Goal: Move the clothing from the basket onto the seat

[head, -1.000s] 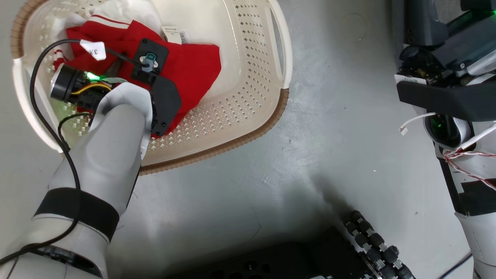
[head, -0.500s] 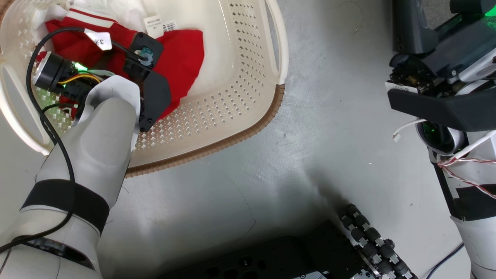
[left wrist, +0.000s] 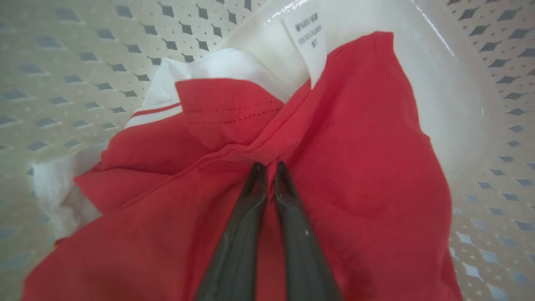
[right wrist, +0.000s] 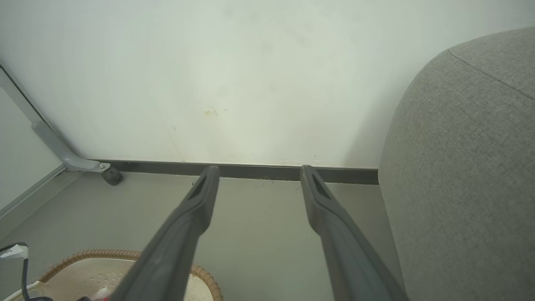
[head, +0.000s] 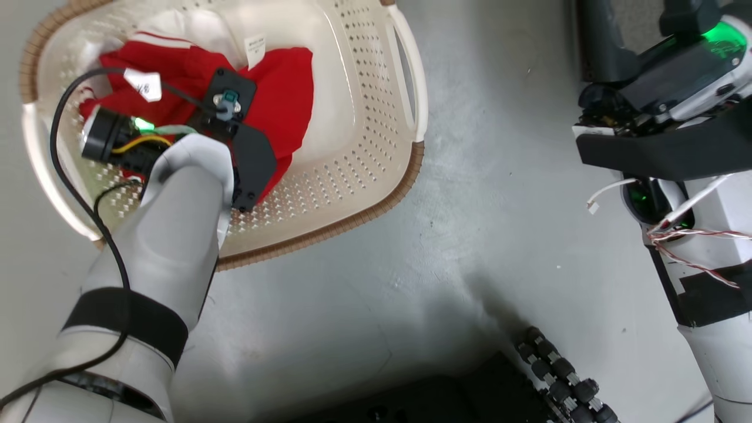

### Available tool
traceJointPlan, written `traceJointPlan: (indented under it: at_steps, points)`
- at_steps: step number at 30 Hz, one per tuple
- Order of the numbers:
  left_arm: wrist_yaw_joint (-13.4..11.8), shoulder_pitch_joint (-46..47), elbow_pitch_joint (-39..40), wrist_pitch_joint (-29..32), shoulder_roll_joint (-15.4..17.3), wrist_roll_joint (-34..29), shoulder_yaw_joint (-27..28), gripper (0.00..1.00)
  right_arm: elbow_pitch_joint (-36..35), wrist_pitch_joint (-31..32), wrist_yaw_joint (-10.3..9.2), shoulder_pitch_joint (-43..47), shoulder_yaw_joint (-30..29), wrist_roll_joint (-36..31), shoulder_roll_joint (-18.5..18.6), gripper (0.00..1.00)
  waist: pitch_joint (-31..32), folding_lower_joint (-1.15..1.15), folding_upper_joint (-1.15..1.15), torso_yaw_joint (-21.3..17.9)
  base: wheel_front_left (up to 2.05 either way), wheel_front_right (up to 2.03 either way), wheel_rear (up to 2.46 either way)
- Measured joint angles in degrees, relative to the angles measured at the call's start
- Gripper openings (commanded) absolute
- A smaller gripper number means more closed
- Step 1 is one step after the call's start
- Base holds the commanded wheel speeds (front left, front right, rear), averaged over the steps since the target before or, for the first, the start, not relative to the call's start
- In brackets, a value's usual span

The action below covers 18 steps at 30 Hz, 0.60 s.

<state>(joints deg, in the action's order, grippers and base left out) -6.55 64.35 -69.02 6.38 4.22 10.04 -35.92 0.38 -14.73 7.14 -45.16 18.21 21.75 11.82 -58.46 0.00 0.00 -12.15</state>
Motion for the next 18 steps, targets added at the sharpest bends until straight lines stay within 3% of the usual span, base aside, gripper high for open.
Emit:
traceJointPlan:
  at_steps: [18]
  points:
    - [0.84,-9.12,0.05,-12.13,-2.16,7.54,3.92,0.0,9.9,0.01,0.0,3.71,1.31,1.03,2.91,1.0,12.64,-0.01,0.0,2.17,0.0,0.0,0.0]
